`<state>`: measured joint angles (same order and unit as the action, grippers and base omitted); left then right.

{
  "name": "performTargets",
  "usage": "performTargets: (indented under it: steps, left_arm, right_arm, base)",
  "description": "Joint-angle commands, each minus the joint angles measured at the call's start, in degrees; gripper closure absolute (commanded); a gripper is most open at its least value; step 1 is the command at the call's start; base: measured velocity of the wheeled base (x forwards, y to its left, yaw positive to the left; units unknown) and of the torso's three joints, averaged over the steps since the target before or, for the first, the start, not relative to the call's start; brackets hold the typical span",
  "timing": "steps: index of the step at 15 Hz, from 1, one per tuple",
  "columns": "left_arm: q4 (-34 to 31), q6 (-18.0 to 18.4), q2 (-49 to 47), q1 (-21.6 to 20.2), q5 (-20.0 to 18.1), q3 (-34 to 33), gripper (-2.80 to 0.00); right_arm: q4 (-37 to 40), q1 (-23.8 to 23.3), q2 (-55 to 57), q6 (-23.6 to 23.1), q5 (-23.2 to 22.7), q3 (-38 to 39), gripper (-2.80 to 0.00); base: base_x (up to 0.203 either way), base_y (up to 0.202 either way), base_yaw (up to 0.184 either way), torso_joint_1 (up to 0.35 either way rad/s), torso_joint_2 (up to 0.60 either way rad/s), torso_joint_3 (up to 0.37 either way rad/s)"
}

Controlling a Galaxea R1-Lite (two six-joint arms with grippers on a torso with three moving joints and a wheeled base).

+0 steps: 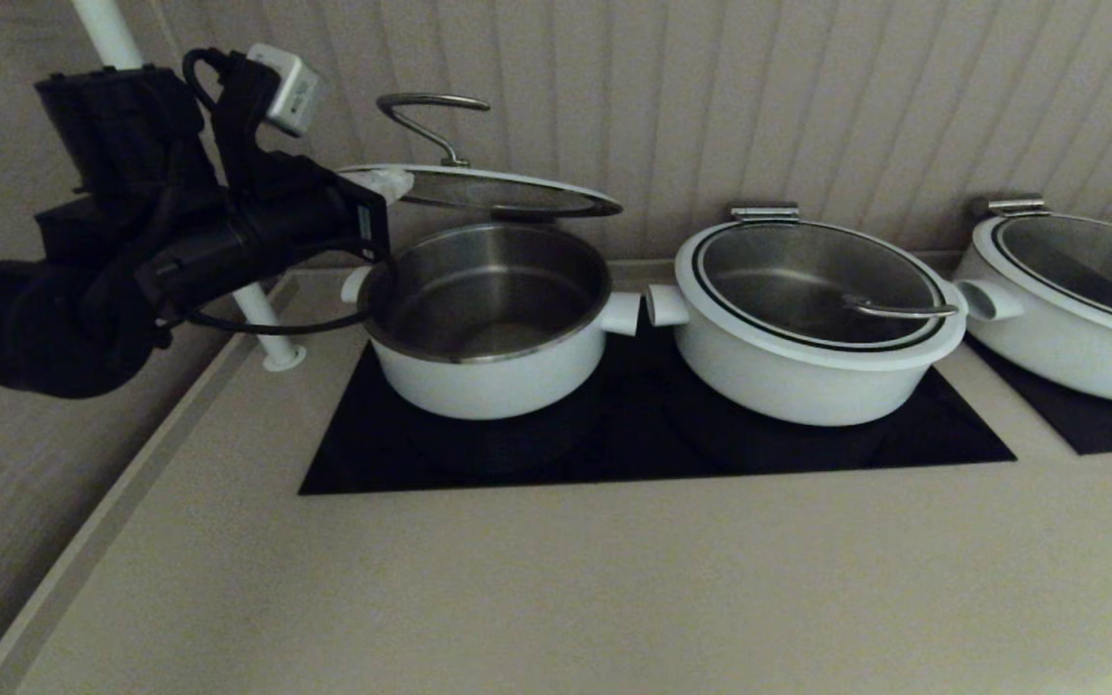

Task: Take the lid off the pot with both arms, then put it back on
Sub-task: Open the pot lid completely

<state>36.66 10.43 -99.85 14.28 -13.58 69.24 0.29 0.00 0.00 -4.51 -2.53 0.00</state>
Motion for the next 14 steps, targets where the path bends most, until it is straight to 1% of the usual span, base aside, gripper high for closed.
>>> performTargets:
  steps: [1, 14]
  left_arm:
    - [0.17, 0.02, -0.43, 1.07, -0.04, 1.23, 0.00]
    - [0.34, 0.45, -1.08, 1.90, 0.48, 0.41, 0.00]
  right_arm:
    - [0.04, 0.00, 0.09, -0.06, -0.02, 0.00, 0.00]
    - [-0.03, 0.00, 0.09, -0.06, -0.09, 0.00, 0.00]
  base:
    - [0.000, 0.000, 0.000, 0.000, 0.00, 0.000]
    - [0.000, 0.000, 0.000, 0.000, 0.00, 0.000]
